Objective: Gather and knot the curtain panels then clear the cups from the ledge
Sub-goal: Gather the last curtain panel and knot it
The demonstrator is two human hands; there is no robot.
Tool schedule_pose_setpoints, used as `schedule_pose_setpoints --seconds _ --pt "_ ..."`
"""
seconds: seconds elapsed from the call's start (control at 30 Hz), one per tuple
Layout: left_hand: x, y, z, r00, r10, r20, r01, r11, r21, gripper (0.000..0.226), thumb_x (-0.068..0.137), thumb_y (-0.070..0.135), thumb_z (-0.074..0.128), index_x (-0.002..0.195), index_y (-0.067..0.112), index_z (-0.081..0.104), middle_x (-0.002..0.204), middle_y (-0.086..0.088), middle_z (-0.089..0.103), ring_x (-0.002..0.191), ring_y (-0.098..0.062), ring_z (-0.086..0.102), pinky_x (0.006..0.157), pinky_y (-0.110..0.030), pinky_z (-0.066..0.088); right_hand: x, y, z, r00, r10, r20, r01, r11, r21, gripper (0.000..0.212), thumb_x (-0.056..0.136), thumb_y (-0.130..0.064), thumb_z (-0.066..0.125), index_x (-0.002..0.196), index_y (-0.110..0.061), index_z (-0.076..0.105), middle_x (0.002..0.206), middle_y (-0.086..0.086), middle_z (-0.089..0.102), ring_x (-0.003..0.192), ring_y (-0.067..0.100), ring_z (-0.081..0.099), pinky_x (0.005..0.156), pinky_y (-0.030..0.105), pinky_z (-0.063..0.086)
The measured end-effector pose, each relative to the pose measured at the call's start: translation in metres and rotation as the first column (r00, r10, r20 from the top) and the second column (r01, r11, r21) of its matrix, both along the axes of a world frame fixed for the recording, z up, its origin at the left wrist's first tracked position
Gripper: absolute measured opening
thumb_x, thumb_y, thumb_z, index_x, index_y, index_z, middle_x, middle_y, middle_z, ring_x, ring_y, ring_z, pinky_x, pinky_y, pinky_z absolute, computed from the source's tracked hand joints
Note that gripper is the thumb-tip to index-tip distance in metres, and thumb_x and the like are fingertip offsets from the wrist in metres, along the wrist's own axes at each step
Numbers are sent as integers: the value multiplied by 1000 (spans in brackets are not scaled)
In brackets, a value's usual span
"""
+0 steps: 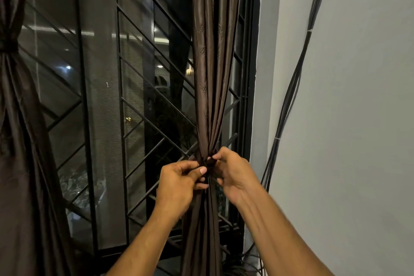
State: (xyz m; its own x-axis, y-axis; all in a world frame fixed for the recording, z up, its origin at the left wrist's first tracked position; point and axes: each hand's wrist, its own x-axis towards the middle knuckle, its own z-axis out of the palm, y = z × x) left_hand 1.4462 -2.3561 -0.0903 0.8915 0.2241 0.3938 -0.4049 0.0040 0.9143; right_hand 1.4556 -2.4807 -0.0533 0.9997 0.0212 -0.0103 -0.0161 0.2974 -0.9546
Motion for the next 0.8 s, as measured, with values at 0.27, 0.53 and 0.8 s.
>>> schedule_pose_setpoints --seconds 0.27,0.53,0.8 --pt "-5 -5 3 999 17 48 -13 997 -73 24 90 -2 71 81 19 80 86 -5 78 77 -21 76 65 -34 63 -4 -4 3 981 171 93 -174 984 31 18 84 -13 57 73 -11 70 74 7 61 66 19 60 59 30 50" --pt "-5 -9 -1 999 11 44 -5 992 -124 20 94 0 66 88 17 77 81 1 78 77 -17 75 70 -33 63 1 -6 -1 985 -25 171 40 996 -85 18 88 -8 76 106 -6 76 98 14 79 82 17 73 69 26 55" --pt "-7 -13 -1 992 87 91 -77 991 -108 30 90 -1 71 79 26 73 85 -4 74 74 -14 75 59 -25 61 2 -20 7 993 -64 102 80 983 -164 32 86 -11 79 115 -4 68 86 13 71 42 7 43 43 21 28"
